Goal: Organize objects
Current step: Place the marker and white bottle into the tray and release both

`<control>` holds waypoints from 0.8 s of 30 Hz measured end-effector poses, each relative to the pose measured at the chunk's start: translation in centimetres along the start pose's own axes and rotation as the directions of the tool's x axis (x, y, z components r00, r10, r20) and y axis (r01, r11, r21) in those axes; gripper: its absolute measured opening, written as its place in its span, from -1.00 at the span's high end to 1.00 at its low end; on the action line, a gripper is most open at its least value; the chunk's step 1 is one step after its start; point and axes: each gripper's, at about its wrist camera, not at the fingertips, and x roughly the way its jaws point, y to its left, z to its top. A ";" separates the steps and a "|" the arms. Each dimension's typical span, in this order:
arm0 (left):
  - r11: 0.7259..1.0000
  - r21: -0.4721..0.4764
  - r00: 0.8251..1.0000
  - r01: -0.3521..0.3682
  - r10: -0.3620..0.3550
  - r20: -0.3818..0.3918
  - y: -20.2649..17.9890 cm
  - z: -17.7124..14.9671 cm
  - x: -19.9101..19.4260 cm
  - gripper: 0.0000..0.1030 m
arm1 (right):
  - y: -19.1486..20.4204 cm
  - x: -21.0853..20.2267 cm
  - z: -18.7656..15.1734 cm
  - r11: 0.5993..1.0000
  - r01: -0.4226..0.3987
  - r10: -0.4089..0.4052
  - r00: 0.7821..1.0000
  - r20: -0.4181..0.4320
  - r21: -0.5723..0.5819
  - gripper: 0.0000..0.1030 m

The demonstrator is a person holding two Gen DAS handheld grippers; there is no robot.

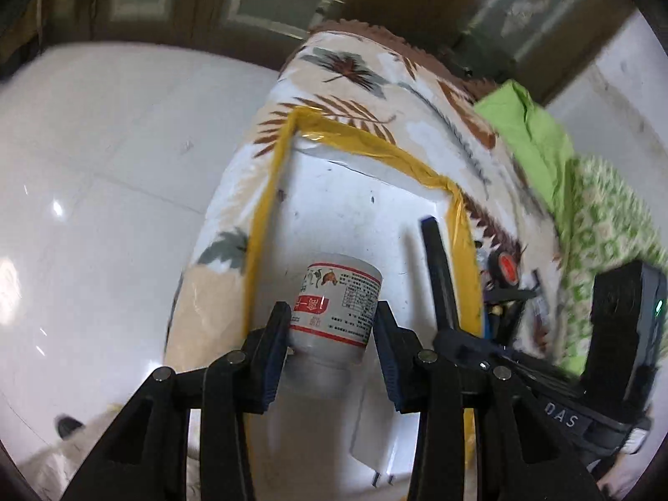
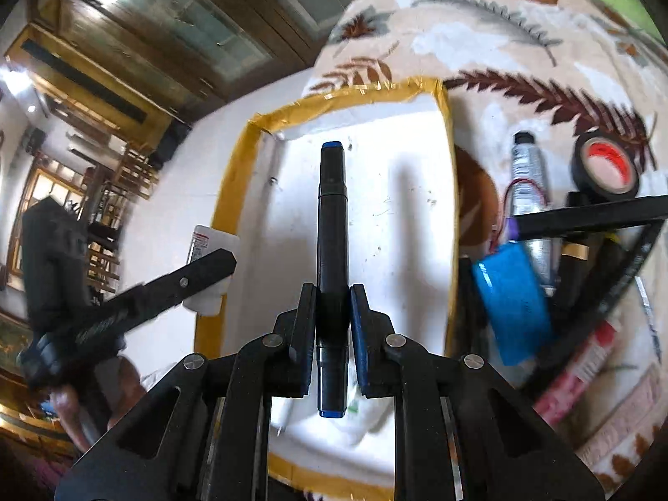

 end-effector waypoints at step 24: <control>1.000 -0.002 1.000 -0.003 0.003 -0.002 -0.4 -0.1 1.3 0.02 | -1.0 2.2 1.7 0.997 0.073 -0.073 0.997 0.006 -0.001 0.33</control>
